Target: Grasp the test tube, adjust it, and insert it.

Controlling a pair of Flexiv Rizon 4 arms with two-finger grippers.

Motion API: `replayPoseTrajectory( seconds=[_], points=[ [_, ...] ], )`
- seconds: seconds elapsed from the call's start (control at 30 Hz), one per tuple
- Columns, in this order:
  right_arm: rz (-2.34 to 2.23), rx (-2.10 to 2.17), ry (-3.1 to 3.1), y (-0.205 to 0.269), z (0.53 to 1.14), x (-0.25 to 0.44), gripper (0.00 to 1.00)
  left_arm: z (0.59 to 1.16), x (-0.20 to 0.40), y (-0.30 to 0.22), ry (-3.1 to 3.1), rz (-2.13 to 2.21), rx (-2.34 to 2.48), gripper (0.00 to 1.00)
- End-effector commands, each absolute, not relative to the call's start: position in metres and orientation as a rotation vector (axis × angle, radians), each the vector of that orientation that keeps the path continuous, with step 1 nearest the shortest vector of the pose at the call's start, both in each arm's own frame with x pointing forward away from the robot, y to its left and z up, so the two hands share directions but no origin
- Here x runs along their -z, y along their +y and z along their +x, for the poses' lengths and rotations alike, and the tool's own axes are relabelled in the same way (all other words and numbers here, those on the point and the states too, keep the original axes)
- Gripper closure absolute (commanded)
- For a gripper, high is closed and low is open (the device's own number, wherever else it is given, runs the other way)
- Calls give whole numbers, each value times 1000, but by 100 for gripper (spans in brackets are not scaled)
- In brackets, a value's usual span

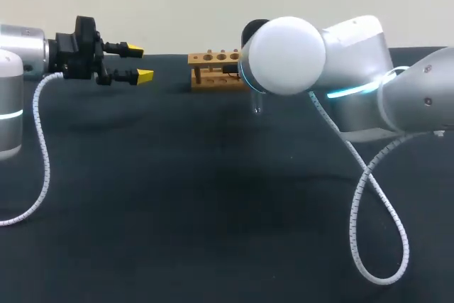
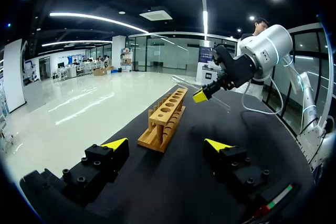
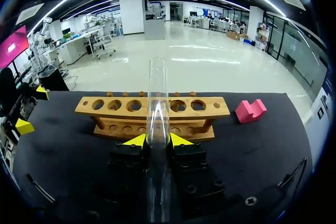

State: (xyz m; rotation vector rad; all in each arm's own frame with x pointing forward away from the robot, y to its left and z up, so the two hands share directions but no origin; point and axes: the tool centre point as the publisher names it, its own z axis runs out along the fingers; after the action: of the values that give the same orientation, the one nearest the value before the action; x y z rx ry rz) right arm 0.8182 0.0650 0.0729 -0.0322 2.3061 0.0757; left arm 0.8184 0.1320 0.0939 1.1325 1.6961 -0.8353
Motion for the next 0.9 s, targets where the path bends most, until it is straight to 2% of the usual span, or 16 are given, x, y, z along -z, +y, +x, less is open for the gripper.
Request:
replayPoseTrajectory(
  seconds=[0.03, 0.9],
  points=[
    [-35, -80, 2310, 67, 826, -68, 100, 818, -93, 133, 1690, 1131, 834, 0],
    [-35, -97, 2343, 73, 838, -57, 100, 818, -93, 133, 1690, 1131, 834, 0]
  ],
)
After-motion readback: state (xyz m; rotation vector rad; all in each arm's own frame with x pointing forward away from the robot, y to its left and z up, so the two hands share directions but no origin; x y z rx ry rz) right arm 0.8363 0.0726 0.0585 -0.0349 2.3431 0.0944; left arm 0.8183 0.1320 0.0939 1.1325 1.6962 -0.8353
